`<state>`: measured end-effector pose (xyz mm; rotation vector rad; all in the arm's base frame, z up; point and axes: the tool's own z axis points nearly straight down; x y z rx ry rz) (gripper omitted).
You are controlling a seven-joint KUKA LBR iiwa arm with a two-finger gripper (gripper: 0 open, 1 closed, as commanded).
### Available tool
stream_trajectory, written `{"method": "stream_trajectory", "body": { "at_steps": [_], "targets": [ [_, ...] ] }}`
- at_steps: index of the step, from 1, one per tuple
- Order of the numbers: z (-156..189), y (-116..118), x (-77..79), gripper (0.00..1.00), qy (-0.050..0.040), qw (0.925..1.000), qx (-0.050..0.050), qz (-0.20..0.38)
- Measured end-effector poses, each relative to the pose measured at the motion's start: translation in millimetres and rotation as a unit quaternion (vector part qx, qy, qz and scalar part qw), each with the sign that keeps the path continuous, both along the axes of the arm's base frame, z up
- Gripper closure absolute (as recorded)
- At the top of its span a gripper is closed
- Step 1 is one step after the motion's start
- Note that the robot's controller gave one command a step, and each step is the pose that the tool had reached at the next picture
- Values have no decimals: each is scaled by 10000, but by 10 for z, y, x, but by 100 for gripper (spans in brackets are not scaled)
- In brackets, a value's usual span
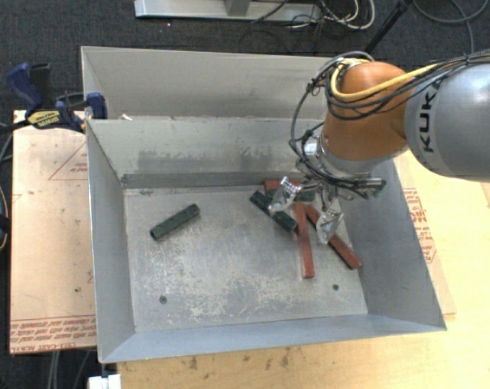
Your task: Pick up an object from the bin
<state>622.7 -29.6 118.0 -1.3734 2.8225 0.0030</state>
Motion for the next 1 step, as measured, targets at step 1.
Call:
{"method": "stream_trajectory", "body": {
  "at_steps": [1],
  "targets": [
    [-417,-481,11,100,-31,9911,-11,1333]
  ]
}}
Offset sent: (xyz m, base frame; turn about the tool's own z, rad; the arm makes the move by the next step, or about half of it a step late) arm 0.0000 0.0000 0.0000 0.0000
